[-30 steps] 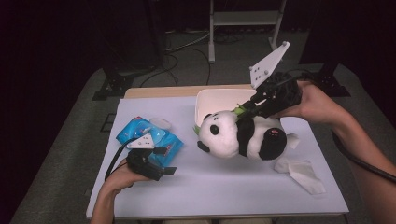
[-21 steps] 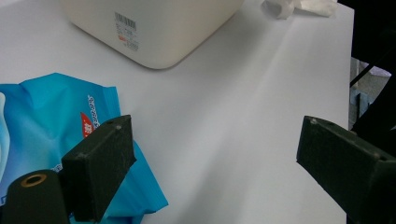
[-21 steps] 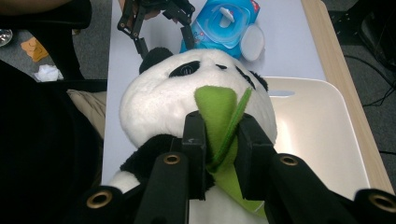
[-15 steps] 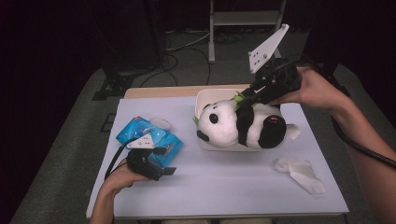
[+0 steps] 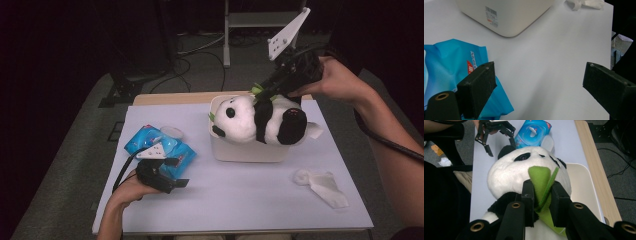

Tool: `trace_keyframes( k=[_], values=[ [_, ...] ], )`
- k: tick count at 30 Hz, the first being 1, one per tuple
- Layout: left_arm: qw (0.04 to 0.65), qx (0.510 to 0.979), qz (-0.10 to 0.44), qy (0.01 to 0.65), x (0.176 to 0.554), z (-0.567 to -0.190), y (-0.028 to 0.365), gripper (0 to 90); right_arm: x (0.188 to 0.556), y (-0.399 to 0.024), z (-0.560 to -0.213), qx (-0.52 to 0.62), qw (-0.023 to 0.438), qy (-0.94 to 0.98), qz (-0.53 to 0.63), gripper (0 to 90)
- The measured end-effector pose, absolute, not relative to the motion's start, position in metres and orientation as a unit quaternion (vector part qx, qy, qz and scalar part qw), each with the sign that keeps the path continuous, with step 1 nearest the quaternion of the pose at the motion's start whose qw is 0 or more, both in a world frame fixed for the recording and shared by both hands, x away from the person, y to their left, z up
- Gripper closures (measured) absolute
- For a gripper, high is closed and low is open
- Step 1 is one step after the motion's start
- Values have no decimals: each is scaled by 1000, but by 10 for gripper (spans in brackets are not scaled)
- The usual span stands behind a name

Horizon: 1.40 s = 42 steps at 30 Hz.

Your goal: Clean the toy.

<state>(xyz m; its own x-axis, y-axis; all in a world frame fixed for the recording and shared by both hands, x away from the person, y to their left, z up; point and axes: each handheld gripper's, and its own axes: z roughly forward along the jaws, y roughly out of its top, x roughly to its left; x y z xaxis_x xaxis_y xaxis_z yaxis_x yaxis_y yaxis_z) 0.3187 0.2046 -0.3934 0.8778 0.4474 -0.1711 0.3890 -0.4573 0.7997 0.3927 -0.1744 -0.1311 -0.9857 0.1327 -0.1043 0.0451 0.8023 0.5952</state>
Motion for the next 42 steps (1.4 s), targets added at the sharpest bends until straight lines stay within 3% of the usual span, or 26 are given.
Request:
trace_keyframes(
  k=[18, 42],
  values=[
    [462, 850, 32, 250, 321, -395, 209, 107, 449, -170, -149, 71, 49, 948, 308, 749],
    [463, 849, 36, 254, 322, -394, 211, 107, 491, -166, -193, 102, 24, 957, 270, 746]
  ],
)
